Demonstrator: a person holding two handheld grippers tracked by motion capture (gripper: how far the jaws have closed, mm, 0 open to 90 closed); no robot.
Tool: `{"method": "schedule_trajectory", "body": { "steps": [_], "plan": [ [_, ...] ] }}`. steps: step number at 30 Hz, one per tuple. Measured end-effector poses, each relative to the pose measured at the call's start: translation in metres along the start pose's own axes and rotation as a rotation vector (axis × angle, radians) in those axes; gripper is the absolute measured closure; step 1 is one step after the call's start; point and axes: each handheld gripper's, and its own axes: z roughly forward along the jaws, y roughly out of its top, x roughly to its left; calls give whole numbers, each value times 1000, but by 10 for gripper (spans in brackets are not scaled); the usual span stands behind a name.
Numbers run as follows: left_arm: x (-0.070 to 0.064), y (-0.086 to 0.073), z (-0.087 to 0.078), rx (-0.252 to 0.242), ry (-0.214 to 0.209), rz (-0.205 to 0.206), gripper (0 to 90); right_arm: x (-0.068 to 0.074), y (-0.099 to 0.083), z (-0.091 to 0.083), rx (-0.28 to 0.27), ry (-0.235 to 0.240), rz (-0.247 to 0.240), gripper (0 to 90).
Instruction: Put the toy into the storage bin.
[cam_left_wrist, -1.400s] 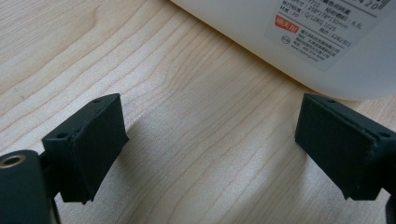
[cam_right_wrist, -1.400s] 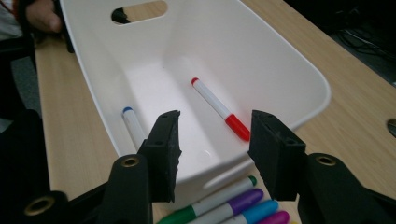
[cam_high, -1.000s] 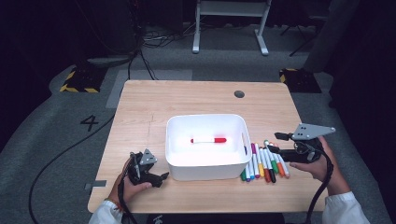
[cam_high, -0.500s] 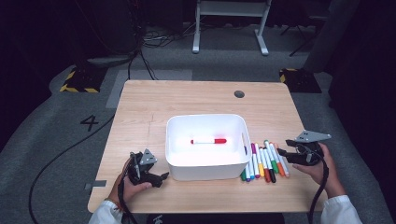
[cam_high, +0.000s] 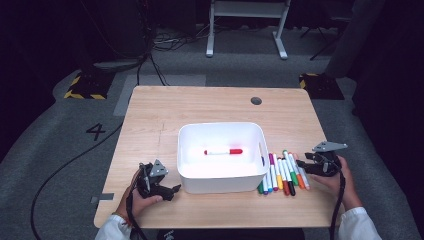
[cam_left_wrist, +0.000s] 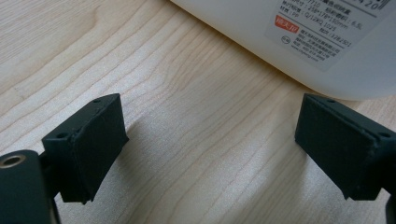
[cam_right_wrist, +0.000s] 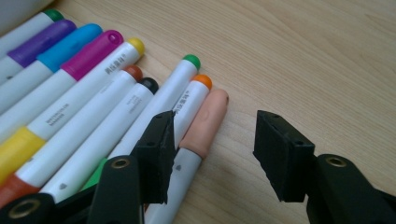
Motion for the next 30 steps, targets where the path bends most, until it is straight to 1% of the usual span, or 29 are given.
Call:
{"method": "schedule_trajectory", "body": {
  "steps": [3, 6, 8, 9, 11, 14, 17, 20, 21, 23, 26, 28, 30],
  "plan": [
    [0, 0, 0, 0, 0, 0, 90, -5, -3, 3, 5, 5, 20, 504],
    [0, 0, 0, 0, 0, 0, 90, -8, -5, 5, 16, -7, 41, 521],
    [0, 0, 0, 0, 0, 0, 90, -11, -7, 7, 17, 0, 61, 525],
    [0, 0, 0, 1, 0, 1, 90, -13, -9, 7, 20, -2, 58, 532],
    [0, 0, 0, 0, 0, 0, 90, -15, -10, 8, 24, -6, 71, 543],
    [0, 0, 0, 0, 0, 0, 90, -17, -12, 10, 36, -16, 88, 590],
    [0, 0, 0, 0, 0, 0, 90, -20, -14, 11, 26, -23, 108, 629],
    [0, 0, 0, 0, 0, 0, 90, -23, -16, 11, 12, -27, 119, 725],
    [0, 0, 0, 0, 0, 0, 90, -23, -16, 11, 4, -25, 125, 736],
    [0, 0, 0, 0, 0, 0, 89, -24, -17, 11, 4, -31, 128, 744],
    [0, 0, 0, 0, 0, 0, 90, -24, -17, 10, 3, -34, 118, 747],
    [0, 0, 0, 0, 0, 0, 90, -24, -17, 10, -2, -18, 123, 748],
    [0, 0, 0, 0, 0, 0, 90, -25, -17, 6, -22, -5, 120, 748]
  ]
}}
